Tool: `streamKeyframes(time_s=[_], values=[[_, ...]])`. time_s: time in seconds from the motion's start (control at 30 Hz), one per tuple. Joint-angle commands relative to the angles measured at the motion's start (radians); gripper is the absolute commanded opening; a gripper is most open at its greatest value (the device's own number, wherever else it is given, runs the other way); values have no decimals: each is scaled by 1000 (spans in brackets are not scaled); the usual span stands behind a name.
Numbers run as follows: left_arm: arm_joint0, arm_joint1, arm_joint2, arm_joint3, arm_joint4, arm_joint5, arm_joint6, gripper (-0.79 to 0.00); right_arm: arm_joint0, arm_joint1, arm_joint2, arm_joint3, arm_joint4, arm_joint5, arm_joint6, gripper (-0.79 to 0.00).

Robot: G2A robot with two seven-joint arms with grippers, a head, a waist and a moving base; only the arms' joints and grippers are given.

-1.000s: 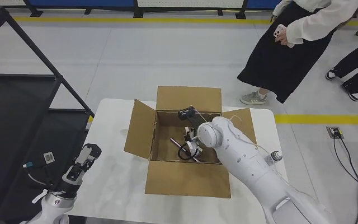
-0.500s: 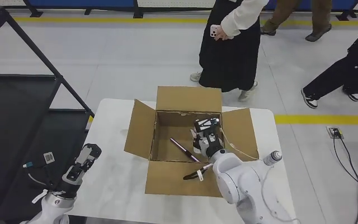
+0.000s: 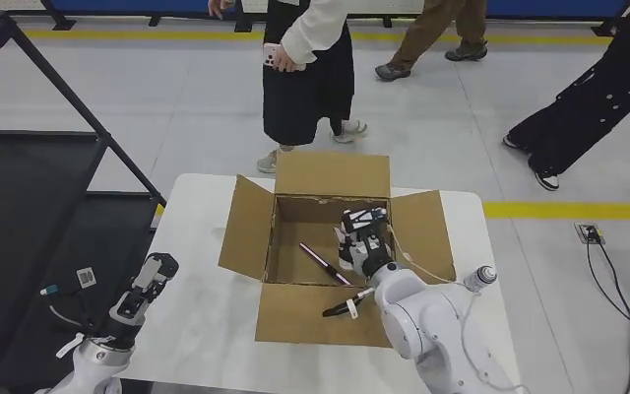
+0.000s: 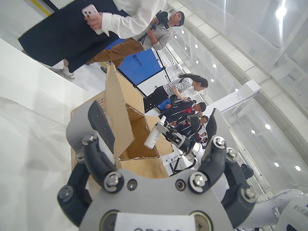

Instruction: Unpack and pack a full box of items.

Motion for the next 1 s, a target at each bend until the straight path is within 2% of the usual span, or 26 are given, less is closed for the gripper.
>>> streamKeyframes(time_s=[0.0, 0.13, 0.3, 0.43, 0.53, 0.63, 0.73, 0.8, 0.97], values=[[0, 0, 0, 0, 0, 0, 0, 0, -31, 3, 38, -38, 23, -14, -93, -785], [0, 0, 0, 0, 0, 0, 0, 0, -189, 23, 155, -179, -27, -49, -289, -785], [0, 0, 0, 0, 0, 0, 0, 0, -484, 46, 355, -339, -26, -103, -607, -785], [0, 0, 0, 0, 0, 0, 0, 0, -702, 50, 506, -368, 28, -112, -870, -785], [0, 0, 0, 0, 0, 0, 0, 0, -823, 47, 583, -334, 93, -122, -1022, -785], [0, 0, 0, 0, 0, 0, 0, 0, -885, 42, 626, -264, 157, -130, -1114, -785], [0, 0, 0, 0, 0, 0, 0, 0, -888, 36, 631, -166, 228, -140, -1167, -785], [0, 0, 0, 0, 0, 0, 0, 0, -881, 32, 622, -114, 265, -146, -1169, -785], [0, 0, 0, 0, 0, 0, 0, 0, -881, 32, 622, -114, 265, -146, -1169, -785]])
